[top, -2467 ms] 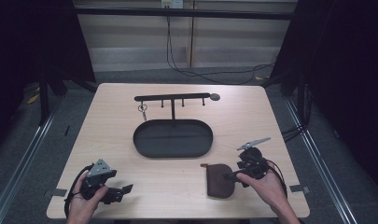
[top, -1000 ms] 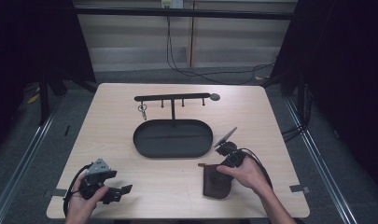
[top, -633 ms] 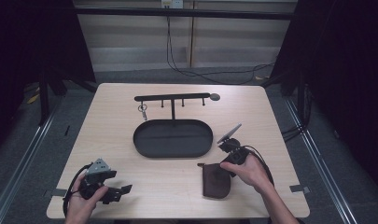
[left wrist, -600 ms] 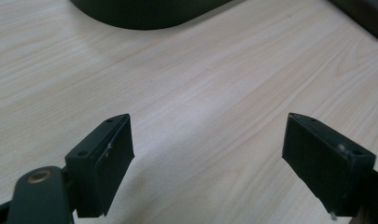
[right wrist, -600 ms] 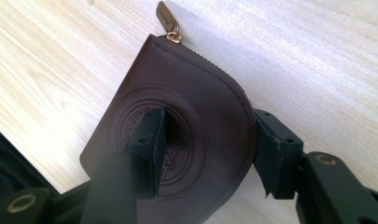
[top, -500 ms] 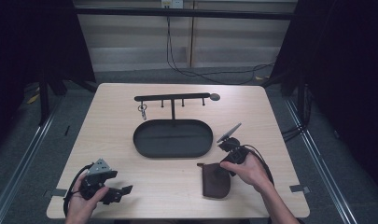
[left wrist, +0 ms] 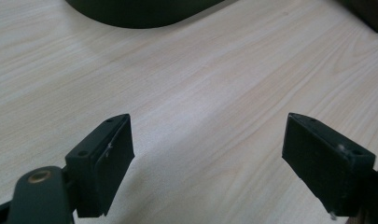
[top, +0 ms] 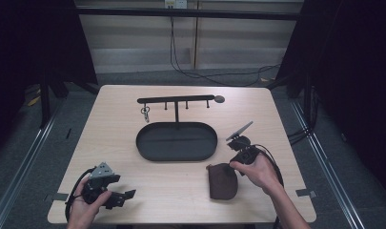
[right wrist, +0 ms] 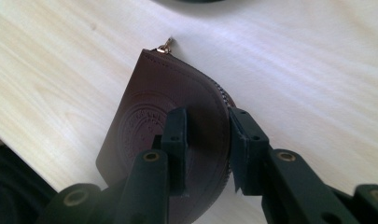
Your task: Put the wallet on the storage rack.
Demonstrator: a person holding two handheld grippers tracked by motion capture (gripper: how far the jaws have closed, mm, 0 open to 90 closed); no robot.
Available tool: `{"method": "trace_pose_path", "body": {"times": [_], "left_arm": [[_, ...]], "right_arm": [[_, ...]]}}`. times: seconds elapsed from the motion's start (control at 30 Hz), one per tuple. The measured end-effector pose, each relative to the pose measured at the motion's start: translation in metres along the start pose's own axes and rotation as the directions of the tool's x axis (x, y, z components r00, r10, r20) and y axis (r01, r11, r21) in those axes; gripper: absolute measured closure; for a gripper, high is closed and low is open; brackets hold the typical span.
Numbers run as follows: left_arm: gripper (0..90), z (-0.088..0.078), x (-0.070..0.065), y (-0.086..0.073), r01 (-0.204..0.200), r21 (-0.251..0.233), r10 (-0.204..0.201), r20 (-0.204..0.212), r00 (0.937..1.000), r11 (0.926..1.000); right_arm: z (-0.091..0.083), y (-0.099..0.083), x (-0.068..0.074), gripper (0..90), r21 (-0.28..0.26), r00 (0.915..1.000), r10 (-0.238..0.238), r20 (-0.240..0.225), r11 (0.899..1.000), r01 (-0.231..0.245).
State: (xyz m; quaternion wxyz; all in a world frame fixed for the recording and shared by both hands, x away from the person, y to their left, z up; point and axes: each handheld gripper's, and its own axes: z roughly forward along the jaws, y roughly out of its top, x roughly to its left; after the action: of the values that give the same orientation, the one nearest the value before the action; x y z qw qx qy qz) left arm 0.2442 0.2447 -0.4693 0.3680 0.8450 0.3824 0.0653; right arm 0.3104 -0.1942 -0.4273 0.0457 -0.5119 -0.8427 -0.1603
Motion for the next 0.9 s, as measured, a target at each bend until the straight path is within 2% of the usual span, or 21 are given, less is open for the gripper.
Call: {"method": "trace_pose_path", "body": {"times": [0.03, 0.13, 0.33, 0.43, 0.63, 0.77, 0.9], "left_arm": [[16.8, 0.000, 0.000, 0.000, -0.001, 0.001, 0.001, -0.001, 1.0000, 1.0000], [16.9, 0.000, 0.000, 0.000, 0.003, -0.005, -0.003, 0.005, 1.0000, 1.0000], [16.8, 0.000, 0.000, 0.000, 0.003, -0.007, -0.003, 0.008, 1.0000, 1.0000], [16.8, 0.000, 0.000, 0.000, 0.004, -0.009, -0.004, 0.005, 1.0000, 1.0000], [16.8, -0.001, 0.000, 0.000, 0.008, -0.010, -0.008, 0.008, 0.9999, 0.9999], [16.5, -0.001, 0.001, 0.000, 0.012, -0.014, -0.011, 0.010, 0.9999, 0.9998], [16.5, -0.002, 0.001, 0.000, 0.008, -0.017, -0.008, 0.009, 0.9999, 0.9998]], "right_arm": [[-0.002, 0.000, -0.001, 74.1, -0.007, 0.9999, 0.008, -0.010, 1.000, -0.008], [-0.008, 0.002, -0.001, 76.3, -0.009, 0.9999, 0.009, 0.007, 1.000, -0.009], [-0.022, 0.007, 0.004, 77.8, 0.001, 0.9978, -0.001, 0.066, 1.000, 0.001], [-0.025, 0.010, 0.006, 78.0, 0.022, 0.9957, -0.013, 0.092, 1.000, 0.011], [-0.030, 0.014, 0.009, 80.5, 0.048, 0.9951, -0.023, 0.096, 0.999, 0.019], [-0.035, 0.017, 0.010, 82.3, 0.054, 0.9932, -0.020, 0.115, 0.998, 0.014], [-0.039, 0.019, 0.009, 82.8, 0.056, 0.9945, -0.020, 0.103, 0.998, 0.014]]}}
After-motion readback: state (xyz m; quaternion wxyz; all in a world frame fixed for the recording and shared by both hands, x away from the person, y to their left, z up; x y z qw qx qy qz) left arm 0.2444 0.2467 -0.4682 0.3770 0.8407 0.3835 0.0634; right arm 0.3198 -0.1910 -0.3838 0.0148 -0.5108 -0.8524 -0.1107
